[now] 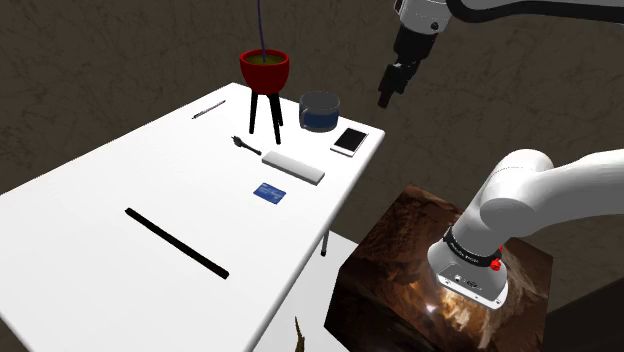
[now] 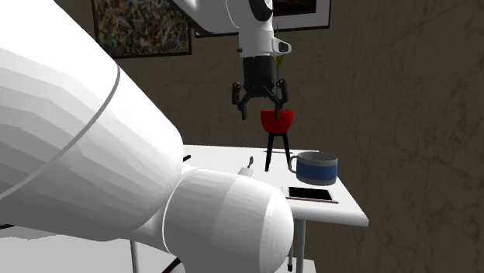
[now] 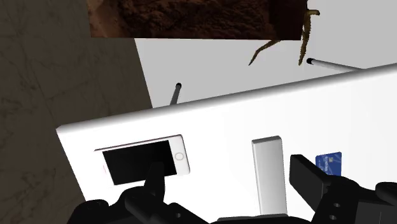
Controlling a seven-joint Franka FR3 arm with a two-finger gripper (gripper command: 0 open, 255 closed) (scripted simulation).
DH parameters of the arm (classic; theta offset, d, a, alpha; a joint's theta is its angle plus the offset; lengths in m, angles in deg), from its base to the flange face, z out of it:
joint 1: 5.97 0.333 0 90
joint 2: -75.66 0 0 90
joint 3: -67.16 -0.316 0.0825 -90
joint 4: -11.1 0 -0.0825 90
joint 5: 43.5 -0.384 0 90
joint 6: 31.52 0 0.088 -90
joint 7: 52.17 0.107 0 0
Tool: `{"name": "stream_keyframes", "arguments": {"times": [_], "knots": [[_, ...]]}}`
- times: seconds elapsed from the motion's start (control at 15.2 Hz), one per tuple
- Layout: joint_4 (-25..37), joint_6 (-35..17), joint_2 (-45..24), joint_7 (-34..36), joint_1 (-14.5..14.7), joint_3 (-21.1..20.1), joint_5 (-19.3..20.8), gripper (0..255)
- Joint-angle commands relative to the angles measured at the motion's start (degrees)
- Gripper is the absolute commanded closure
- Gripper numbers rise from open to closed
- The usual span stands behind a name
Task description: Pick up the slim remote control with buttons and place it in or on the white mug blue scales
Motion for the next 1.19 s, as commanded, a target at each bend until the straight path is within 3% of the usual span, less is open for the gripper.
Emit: {"name": "stream_keyframes", "arguments": {"times": [0.0,0.53,1.12], "knots": [[0.0,0.0,0.0,0.0,0.0,0.0,0.0,0],[0.0,-12.0,-14.3,5.3,0.7,-5.0,-1.9,0],[5.8,-23.0,-33.6,11.9,0.8,-10.0,-0.7,0]]}}
